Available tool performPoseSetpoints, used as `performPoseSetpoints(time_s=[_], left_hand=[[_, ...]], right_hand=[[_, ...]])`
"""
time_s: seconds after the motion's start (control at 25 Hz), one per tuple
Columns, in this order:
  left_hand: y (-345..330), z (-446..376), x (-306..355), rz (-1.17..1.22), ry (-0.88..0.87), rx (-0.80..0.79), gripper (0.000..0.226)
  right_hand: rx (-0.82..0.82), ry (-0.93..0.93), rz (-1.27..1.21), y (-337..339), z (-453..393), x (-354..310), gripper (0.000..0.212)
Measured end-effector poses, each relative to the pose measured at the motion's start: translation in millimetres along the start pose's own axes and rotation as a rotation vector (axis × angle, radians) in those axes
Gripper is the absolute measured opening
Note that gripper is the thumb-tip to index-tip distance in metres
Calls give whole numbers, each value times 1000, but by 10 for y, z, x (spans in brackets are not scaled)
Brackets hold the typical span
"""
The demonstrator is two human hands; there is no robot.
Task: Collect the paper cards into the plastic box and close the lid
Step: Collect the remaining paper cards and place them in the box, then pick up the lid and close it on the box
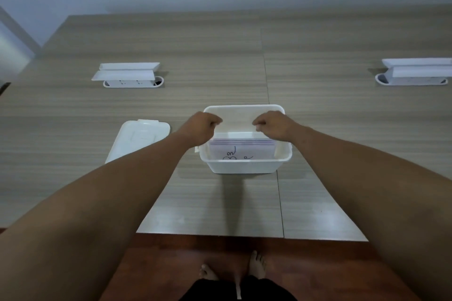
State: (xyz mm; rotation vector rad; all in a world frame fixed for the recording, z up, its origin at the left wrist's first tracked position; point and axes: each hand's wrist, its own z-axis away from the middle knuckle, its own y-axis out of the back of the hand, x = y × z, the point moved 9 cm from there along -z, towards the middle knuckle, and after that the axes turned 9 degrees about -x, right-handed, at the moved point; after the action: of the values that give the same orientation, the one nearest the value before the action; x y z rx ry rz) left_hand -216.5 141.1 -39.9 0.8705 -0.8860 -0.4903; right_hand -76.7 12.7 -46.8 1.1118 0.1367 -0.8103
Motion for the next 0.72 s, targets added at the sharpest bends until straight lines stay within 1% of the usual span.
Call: performPoseSetpoints(time_s=[0.16,0.28,0.36,0.48,0.64,0.72], left_hand=[[480,129,-385,232,63,160,30],[906,287,-937,295,136,261,27],[1095,387,-1367,290,193,275,29],[1236,550,-2211,303,309,289,31],[1140,694,-3151,278,404,238,32],[1032,763,-3689,304,493,230,27]], right_hand=[[159,40,-67,277,-183,-330,33],[209,105,-53,406,-426,-856,36],[213,136,-25,407,-618,-1235,37],[185,145,8,149,-1066,-1778,38],[164,43,-58,-267,-1628,-2072,38],[127,-50,-65,-546,-1930,-2173,41]])
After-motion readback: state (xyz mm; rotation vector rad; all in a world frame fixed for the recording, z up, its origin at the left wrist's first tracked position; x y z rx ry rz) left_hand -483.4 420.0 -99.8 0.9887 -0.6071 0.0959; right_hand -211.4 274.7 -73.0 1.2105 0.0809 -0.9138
